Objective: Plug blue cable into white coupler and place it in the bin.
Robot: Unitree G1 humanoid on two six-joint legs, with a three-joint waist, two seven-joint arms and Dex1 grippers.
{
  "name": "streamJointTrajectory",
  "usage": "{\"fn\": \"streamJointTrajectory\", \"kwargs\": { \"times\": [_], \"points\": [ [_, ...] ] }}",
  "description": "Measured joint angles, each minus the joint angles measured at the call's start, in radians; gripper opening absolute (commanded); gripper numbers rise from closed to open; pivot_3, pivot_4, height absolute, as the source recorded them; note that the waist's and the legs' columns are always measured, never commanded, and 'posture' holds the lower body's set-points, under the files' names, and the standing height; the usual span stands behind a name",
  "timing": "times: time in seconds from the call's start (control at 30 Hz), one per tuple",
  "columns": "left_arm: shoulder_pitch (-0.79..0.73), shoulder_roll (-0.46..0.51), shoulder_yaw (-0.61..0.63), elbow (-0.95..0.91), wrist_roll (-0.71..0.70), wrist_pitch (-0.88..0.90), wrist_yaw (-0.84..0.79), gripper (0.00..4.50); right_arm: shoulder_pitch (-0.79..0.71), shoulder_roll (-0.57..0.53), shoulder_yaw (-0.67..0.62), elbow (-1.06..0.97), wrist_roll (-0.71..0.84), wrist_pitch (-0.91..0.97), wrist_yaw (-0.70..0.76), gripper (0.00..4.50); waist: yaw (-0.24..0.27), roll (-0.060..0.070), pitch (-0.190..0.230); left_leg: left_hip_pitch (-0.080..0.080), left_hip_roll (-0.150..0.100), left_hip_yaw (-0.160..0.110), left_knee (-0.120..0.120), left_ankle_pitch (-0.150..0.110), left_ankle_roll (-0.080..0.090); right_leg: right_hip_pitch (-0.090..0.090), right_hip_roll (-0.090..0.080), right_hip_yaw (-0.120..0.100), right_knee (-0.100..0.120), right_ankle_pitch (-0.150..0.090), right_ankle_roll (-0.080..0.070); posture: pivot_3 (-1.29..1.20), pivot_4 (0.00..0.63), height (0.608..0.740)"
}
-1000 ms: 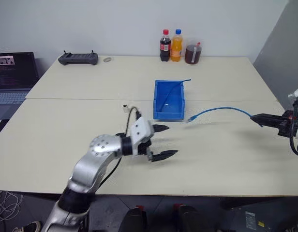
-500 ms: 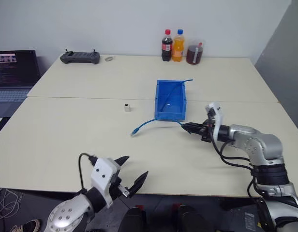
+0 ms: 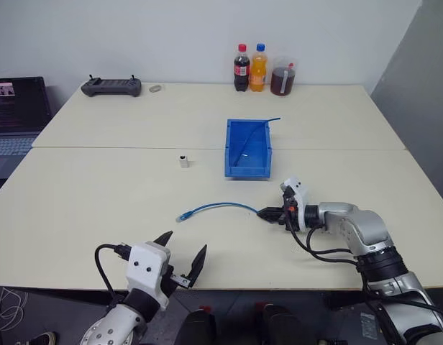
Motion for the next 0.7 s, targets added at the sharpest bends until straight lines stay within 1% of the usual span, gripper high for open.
{"fn": "streamJointTrajectory", "kwargs": {
  "times": [0.13, 0.2, 0.3, 0.37, 0.4, 0.43, 0.47, 0.53, 0.63, 0.7],
  "points": [
    [0.020, 0.000, -0.014, 0.000, 0.002, 0.000, 0.014, 4.50, 0.006, 0.007, 0.000, -0.007, 0.001, -0.004, 0.010, 1.93, -0.001, 0.000, 0.000, 0.001, 0.000, 0.000, 0.000, 0.000, 0.000, 0.000, 0.000, 0.000, 0.000, -0.001, 0.001, 0.00, 0.150, 0.740],
    [0.015, 0.000, -0.021, -0.001, 0.002, 0.002, 0.015, 4.50, 0.006, 0.009, -0.001, -0.010, 0.003, -0.004, 0.011, 2.35, -0.001, 0.000, 0.000, 0.001, 0.000, 0.000, 0.000, 0.000, 0.000, 0.000, 0.000, 0.000, 0.000, -0.002, 0.004, 0.00, 0.150, 0.740],
    [-0.020, 0.001, -0.028, -0.001, -0.001, 0.016, 0.018, 4.50, 0.006, 0.009, -0.007, -0.012, 0.007, -0.003, 0.015, 3.01, 0.001, -0.001, 0.000, 0.001, 0.000, 0.000, 0.000, 0.000, 0.000, 0.001, 0.000, 0.000, 0.000, -0.002, 0.004, 0.00, 0.150, 0.740],
    [-0.028, 0.004, -0.028, -0.002, -0.002, 0.028, 0.019, 4.50, 0.006, 0.009, -0.012, -0.017, 0.011, -0.001, 0.015, 3.34, 0.001, -0.001, 0.000, 0.001, 0.000, 0.000, 0.000, 0.000, 0.000, 0.001, 0.000, 0.000, 0.000, -0.002, 0.004, 0.00, 0.150, 0.740],
    [-0.027, 0.008, -0.027, -0.002, -0.004, 0.032, 0.018, 4.50, 0.008, 0.005, -0.017, -0.021, 0.016, 0.001, 0.016, 3.68, 0.001, -0.001, 0.000, 0.001, 0.000, 0.000, 0.000, 0.000, 0.000, 0.001, 0.000, 0.000, 0.000, -0.002, 0.004, 0.00, 0.150, 0.740],
    [-0.025, 0.009, -0.027, -0.002, -0.005, 0.035, 0.016, 4.50, 0.009, 0.001, -0.019, -0.025, 0.021, 0.003, 0.018, 3.83, 0.001, -0.001, 0.000, 0.001, 0.000, 0.000, 0.000, 0.000, 0.000, 0.000, 0.000, 0.000, 0.000, -0.002, 0.004, 0.00, 0.150, 0.740],
    [-0.025, 0.010, -0.027, -0.002, -0.010, 0.038, 0.015, 4.50, 0.011, -0.004, -0.019, -0.034, 0.029, 0.007, 0.020, 4.17, 0.001, -0.001, 0.000, 0.000, 0.000, 0.000, 0.000, 0.000, 0.000, 0.000, 0.000, 0.000, 0.000, -0.002, 0.004, 0.00, 0.150, 0.740],
    [-0.024, 0.014, -0.024, -0.002, -0.027, 0.050, 0.011, 4.50, 0.019, -0.018, -0.025, -0.054, 0.038, 0.018, 0.025, 4.43, 0.002, -0.001, 0.000, 0.000, 0.000, 0.000, 0.000, 0.000, 0.000, 0.000, 0.000, 0.000, 0.000, -0.002, 0.004, 0.00, 0.150, 0.740],
    [-0.027, 0.026, 0.021, -0.004, -0.075, 0.074, -0.007, 4.50, 0.037, -0.055, -0.039, -0.088, 0.050, 0.042, 0.035, 4.43, 0.003, -0.001, 0.000, 0.000, 0.000, -0.001, 0.000, 0.000, 0.000, 0.000, 0.000, -0.001, 0.000, -0.002, 0.004, 0.00, 0.150, 0.740],
    [-0.053, 0.064, 0.102, 0.002, -0.120, 0.088, -0.029, 4.50, 0.048, -0.101, -0.059, -0.119, 0.077, 0.069, 0.057, 4.43, 0.003, -0.001, 0.001, 0.000, 0.000, -0.001, 0.000, 0.000, 0.000, 0.000, 0.000, -0.001, 0.000, -0.002, 0.004, 0.00, 0.150, 0.740]
  ]
}}
